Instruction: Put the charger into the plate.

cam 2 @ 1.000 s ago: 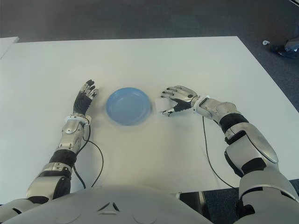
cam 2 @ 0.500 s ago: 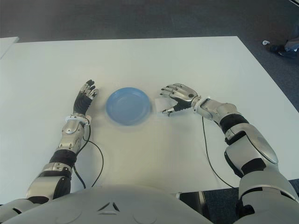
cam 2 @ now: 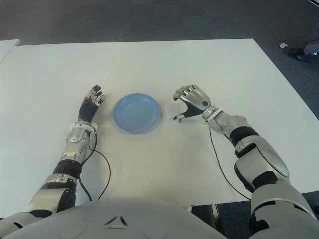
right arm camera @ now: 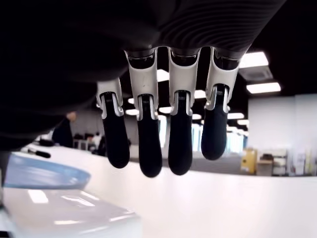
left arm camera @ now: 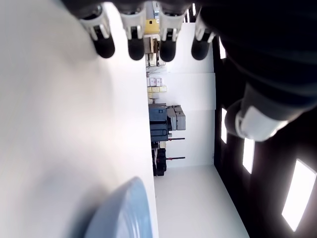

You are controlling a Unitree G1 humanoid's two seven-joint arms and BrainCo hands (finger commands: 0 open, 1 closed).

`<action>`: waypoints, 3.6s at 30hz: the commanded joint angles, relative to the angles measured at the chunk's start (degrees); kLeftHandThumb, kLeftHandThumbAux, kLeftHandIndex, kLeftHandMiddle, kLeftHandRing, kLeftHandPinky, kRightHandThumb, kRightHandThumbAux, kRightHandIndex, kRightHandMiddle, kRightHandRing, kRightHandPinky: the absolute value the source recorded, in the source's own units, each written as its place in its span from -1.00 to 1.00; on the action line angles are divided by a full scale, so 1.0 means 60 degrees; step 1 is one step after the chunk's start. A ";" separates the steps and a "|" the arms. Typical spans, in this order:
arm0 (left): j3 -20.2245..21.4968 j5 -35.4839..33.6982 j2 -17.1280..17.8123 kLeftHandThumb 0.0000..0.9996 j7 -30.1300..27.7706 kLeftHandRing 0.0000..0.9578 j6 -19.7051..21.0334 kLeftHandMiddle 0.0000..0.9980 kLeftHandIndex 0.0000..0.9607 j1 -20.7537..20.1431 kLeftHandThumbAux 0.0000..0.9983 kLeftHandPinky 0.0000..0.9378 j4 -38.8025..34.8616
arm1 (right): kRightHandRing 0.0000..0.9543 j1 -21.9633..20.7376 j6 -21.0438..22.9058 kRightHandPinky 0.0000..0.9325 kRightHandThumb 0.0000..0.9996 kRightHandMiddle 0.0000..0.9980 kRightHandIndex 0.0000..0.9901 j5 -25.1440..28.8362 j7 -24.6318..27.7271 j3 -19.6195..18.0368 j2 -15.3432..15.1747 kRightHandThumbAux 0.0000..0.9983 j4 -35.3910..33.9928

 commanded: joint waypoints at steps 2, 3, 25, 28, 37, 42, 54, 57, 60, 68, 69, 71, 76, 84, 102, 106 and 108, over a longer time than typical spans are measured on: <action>-0.0130 0.0047 -0.0169 -1.00 -0.0120 -0.91 0.0280 -0.85 -0.83 0.0276 0.08 -0.96 0.0105 | 0.81 0.0129 0.0340 0.90 0.48 0.73 -0.11 -0.0340 -0.0591 0.0236 0.0163 0.42 0.0202; -0.0132 0.0049 -0.0162 -1.00 -0.0134 -0.91 0.0278 -0.85 -0.83 0.0278 0.07 -0.96 0.0111 | 0.82 0.0128 0.0358 0.90 0.49 0.74 -0.11 -0.0356 -0.0632 0.0261 0.0174 0.42 0.0216; -0.0134 -0.0025 -0.0100 -1.00 -0.0366 -0.88 0.0185 -0.80 -0.81 0.0263 -0.01 -0.96 0.0226 | 0.83 0.0134 0.0655 0.89 0.47 0.76 -0.11 -0.0636 -0.1009 0.0560 0.0145 0.42 0.0125; -0.0152 -0.0021 -0.0080 -1.00 -0.0403 -0.88 0.0182 -0.80 -0.81 0.0265 -0.01 -0.95 0.0221 | 0.83 0.0118 0.0625 0.89 0.46 0.75 -0.11 -0.0647 -0.1049 0.0595 0.0143 0.42 0.0132; -0.0208 0.0014 -0.0050 -1.00 -0.0469 -0.87 0.0209 -0.80 -0.80 0.0276 -0.01 -0.92 0.0214 | 0.82 0.0054 0.0518 0.89 0.45 0.74 -0.11 -0.0536 -0.0833 0.0646 0.0137 0.42 0.0217; -0.0238 0.0026 -0.0060 -1.00 -0.0493 -0.87 0.0198 -0.80 -0.80 0.0288 -0.01 -0.91 0.0181 | 0.83 0.0045 0.0505 0.90 0.45 0.75 -0.11 -0.0412 -0.0524 0.0583 0.0125 0.43 0.0240; -0.0222 -0.0044 -0.0066 -1.00 -0.0665 -0.87 0.0221 -0.80 -0.79 0.0296 -0.01 -0.91 0.0159 | 0.83 0.0134 0.0354 0.89 0.47 0.77 -0.11 0.0060 0.0871 0.0186 -0.0265 0.43 -0.0136; -0.0218 -0.0055 -0.0058 -1.00 -0.0708 -0.87 0.0242 -0.80 -0.80 0.0281 -0.01 -0.89 0.0172 | 0.84 0.0105 0.0203 0.89 0.47 0.78 -0.11 0.0041 0.0986 0.0130 -0.0474 0.43 -0.0287; -0.0217 -0.0067 -0.0041 -1.00 -0.0752 -0.86 0.0275 -0.80 -0.80 0.0267 -0.01 -0.89 0.0171 | 0.84 0.0037 0.0205 0.89 0.48 0.78 -0.11 -0.0216 0.0599 0.0168 -0.0706 0.42 -0.0429; -0.0189 -0.0138 0.0008 -1.00 -0.0874 -0.87 0.0269 -0.80 -0.82 0.0208 -0.02 -0.90 0.0257 | 0.84 -0.0120 0.0477 0.86 0.49 0.78 -0.11 -0.0690 -0.0072 0.0319 -0.0916 0.42 -0.0332; -0.0185 -0.0151 0.0012 -1.00 -0.0892 -0.87 0.0256 -0.80 -0.82 0.0202 -0.02 -0.90 0.0275 | 0.84 -0.0136 0.0469 0.85 0.49 0.78 -0.11 -0.0722 -0.0103 0.0332 -0.0940 0.42 -0.0288; -0.0181 -0.0169 0.0025 -1.00 -0.0935 -0.86 0.0232 -0.79 -0.82 0.0196 -0.03 -0.90 0.0308 | 0.84 -0.0161 0.0456 0.87 0.49 0.78 -0.11 -0.0771 -0.0160 0.0359 -0.0973 0.42 -0.0211; -0.0163 -0.0186 0.0058 -1.00 -0.1029 -0.84 0.0163 -0.76 -0.83 0.0139 -0.01 -0.87 0.0451 | 0.84 -0.0204 0.0422 0.87 0.50 0.79 -0.11 -0.0847 -0.0227 0.0372 -0.1024 0.42 -0.0093; -0.0171 -0.0182 0.0100 -1.00 -0.1120 -0.81 0.0022 -0.75 -0.83 0.0066 0.02 -0.86 0.0681 | 0.71 -0.0030 -0.0180 0.70 0.48 0.67 -0.11 -0.0027 0.0565 -0.0122 -0.1116 0.41 -0.0164; -0.0216 -0.0172 0.0140 -1.00 -0.1275 -0.82 -0.0145 -0.76 -0.84 -0.0065 0.01 -0.86 0.0961 | -0.30 0.2104 0.0869 -0.38 0.06 -0.28 -0.54 0.1950 0.3520 -0.2284 -0.1187 -0.23 -0.4207; -0.0210 -0.0178 0.0125 -1.00 -0.1314 -0.81 -0.0190 -0.75 -0.84 -0.0097 0.02 -0.85 0.1019 | -0.36 0.2328 0.0873 -0.43 0.05 -0.34 -0.61 0.2001 0.3983 -0.2502 -0.1155 -0.31 -0.4532; -0.0211 -0.0172 0.0115 -1.00 -0.1311 -0.81 -0.0207 -0.75 -0.84 -0.0108 0.02 -0.85 0.1034 | -0.38 0.2434 0.0881 -0.44 0.05 -0.35 -0.63 0.1959 0.4082 -0.2592 -0.1115 -0.35 -0.4646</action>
